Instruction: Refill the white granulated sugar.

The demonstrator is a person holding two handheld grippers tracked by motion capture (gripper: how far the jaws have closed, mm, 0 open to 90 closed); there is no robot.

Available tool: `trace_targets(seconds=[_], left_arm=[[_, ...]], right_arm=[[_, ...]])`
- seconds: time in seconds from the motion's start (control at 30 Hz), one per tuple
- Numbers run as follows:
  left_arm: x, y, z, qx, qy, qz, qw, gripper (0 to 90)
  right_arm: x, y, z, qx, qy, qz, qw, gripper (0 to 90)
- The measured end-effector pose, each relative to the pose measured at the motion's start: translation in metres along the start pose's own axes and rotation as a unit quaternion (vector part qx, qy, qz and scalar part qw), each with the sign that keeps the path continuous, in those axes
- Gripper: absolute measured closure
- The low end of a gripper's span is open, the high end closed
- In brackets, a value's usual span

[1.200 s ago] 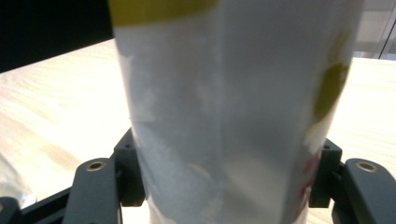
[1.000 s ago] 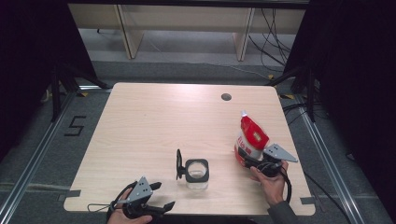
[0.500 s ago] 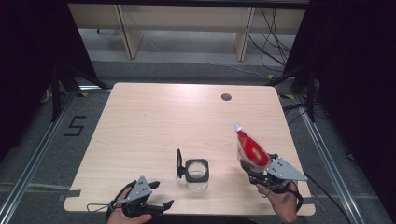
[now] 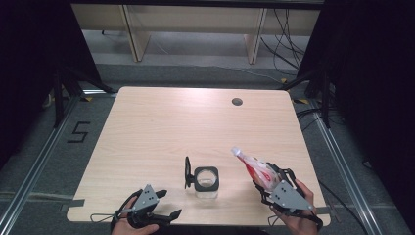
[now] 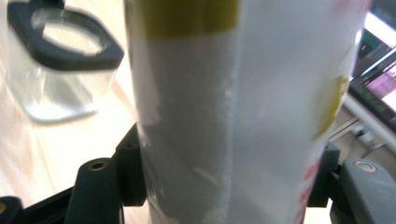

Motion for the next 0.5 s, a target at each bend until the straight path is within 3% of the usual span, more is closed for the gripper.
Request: trace_targets(seconds=[0.07,0.1,0.13,0.2,0.27,0.33,0.37,0.4,0.43,0.5], left_arm=[[0.0,0.0,0.001,-0.006,0.005,0.005,1.0,18.2],[-0.001,0.0,0.0,0.005,0.001,-0.002,1.0,18.2],[-0.001,0.0,0.0,0.005,0.001,-0.004,1.0,18.2],[-0.001,0.0,0.0,0.005,0.002,-0.003,1.0,18.2],[-0.001,0.0,0.001,0.005,0.0,-0.002,1.0,18.2],[-0.001,-0.001,0.001,0.014,0.002,0.0,0.9999,18.1],[-0.001,0.0,0.0,0.015,-0.002,-0.006,0.9999,18.1],[0.0,-0.001,0.002,0.005,0.006,0.004,1.0,18.1],[-0.002,-0.001,0.0,0.018,0.001,-0.007,0.9998,18.1],[-0.001,-0.001,0.001,0.013,0.001,-0.001,0.9999,18.1]], right_arm=[[0.003,0.002,0.004,0.025,-0.001,0.007,0.9997,36.3],[0.004,0.003,0.006,0.035,-0.001,0.013,0.9993,36.3],[0.004,0.003,0.008,0.059,-0.002,0.021,0.998,36.3],[0.003,0.006,0.014,0.126,-0.011,0.046,0.9909,36.4],[0.002,0.008,0.018,0.158,-0.014,0.053,0.9859,36.5],[0.0,0.01,0.023,0.166,-0.003,0.056,0.9845,36.6],[0.0,0.01,0.027,0.159,-0.007,0.061,0.9854,36.6],[-0.001,0.011,0.03,0.182,-0.008,0.074,0.9806,36.7],[-0.003,0.013,0.028,0.217,-0.01,0.07,0.9737,36.7],[-0.003,0.013,0.032,0.209,-0.011,0.08,0.9745,36.8]])
Point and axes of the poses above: each handheld gripper's, and its own axes: x roughly backward along the jaws, y roughly out of its top, z roughly to its left, the point moved 4 cm from there along -x, roughly forward along the jaws, and after that the axes turned 9 degrees about x, right-handed, at the moved point
